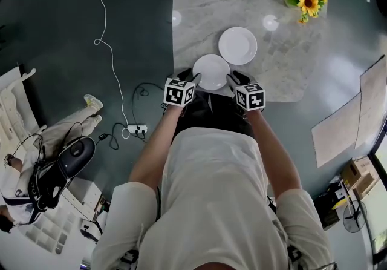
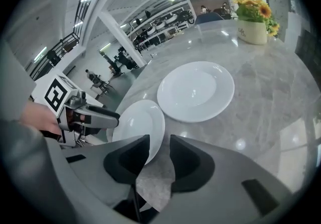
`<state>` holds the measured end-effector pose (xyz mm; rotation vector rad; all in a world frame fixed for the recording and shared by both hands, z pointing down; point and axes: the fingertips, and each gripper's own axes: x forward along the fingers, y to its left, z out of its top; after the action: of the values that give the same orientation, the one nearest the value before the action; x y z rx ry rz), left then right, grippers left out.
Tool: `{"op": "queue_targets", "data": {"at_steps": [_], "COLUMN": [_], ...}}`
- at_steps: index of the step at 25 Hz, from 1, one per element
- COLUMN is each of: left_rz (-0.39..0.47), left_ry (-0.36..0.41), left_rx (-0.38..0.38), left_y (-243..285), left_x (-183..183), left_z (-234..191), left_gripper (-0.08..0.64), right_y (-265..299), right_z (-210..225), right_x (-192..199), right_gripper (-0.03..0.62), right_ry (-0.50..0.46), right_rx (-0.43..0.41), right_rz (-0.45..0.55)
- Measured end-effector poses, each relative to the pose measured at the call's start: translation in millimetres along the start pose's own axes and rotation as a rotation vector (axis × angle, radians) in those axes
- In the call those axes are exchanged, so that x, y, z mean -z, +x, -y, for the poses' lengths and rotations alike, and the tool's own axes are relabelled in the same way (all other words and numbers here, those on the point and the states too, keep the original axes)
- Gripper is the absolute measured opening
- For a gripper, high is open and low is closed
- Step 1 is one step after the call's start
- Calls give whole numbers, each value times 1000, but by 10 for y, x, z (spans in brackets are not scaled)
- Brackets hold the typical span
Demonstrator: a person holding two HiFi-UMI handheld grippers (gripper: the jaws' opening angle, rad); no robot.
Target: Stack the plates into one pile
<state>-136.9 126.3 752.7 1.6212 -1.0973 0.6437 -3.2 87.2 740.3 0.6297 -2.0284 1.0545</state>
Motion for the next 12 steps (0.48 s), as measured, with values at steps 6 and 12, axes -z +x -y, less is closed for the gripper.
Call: {"op": "queue_targets", "data": {"at_steps": [6, 12], "left_rz": [17, 54], "left_ry": [-54, -117], "left_rx": [25, -6], "left_y": [27, 28], "left_x": [81, 95], "left_z": [38, -2], "left_gripper": [176, 148], "right_y": [88, 114], "right_z": [-68, -34], "right_x": [45, 25], "right_gripper": [123, 74], "right_ry": [44, 186], "right_rx": [-13, -21], "right_rz": [-11, 24]}}
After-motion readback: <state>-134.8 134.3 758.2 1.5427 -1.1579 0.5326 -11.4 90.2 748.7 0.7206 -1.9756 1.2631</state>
